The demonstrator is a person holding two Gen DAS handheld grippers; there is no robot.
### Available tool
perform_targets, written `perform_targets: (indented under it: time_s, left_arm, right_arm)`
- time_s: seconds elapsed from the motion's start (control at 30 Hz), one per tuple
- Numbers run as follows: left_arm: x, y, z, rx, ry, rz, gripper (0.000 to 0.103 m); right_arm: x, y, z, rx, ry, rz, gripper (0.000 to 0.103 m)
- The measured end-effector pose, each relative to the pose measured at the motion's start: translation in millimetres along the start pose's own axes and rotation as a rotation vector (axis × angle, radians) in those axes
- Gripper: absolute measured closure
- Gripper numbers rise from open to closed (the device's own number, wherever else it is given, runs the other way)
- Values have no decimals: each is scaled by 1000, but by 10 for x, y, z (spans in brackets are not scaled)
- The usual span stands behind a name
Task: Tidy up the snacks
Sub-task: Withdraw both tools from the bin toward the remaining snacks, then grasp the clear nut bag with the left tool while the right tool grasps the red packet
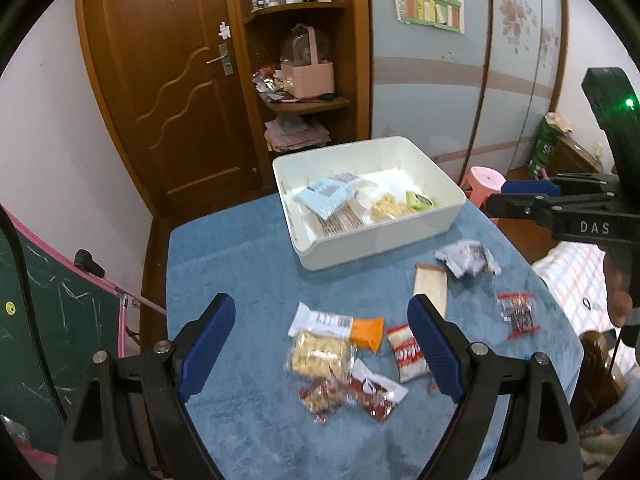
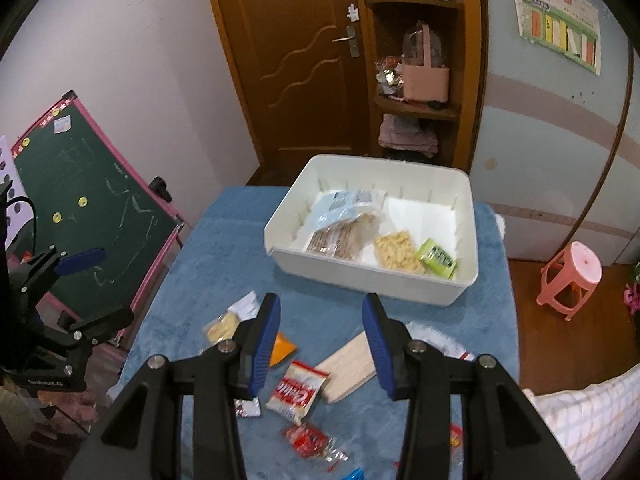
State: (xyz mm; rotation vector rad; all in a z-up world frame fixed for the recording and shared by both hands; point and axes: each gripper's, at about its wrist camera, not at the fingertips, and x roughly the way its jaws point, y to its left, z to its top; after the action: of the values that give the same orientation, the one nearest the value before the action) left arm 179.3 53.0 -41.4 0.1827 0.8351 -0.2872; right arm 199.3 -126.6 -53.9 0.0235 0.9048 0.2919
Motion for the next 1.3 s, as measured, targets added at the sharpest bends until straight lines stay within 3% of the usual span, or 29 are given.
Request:
perform_targets:
  time_s: [0.3, 0.6, 1.0, 1.07, 1.3]
  left_arm:
    - [296, -42, -639, 40, 76, -33, 15]
    - [820, -12, -1174, 64, 195, -24, 16]
    - [1332, 44, -1361, 89, 295, -63, 16]
    - [1414, 67, -1376, 89, 310, -67, 16]
    - [1698, 198, -1432, 54, 361, -68, 16]
  right_arm:
    - [271, -112, -676, 54, 84, 31, 60]
    - [785, -166, -1372, 6, 219, 42, 60]
    - [1097, 99, -1652, -213, 320, 123, 59]
    - [1113, 112, -1676, -247, 316, 119, 48]
    - [1240, 136, -1726, -286, 332, 133, 39]
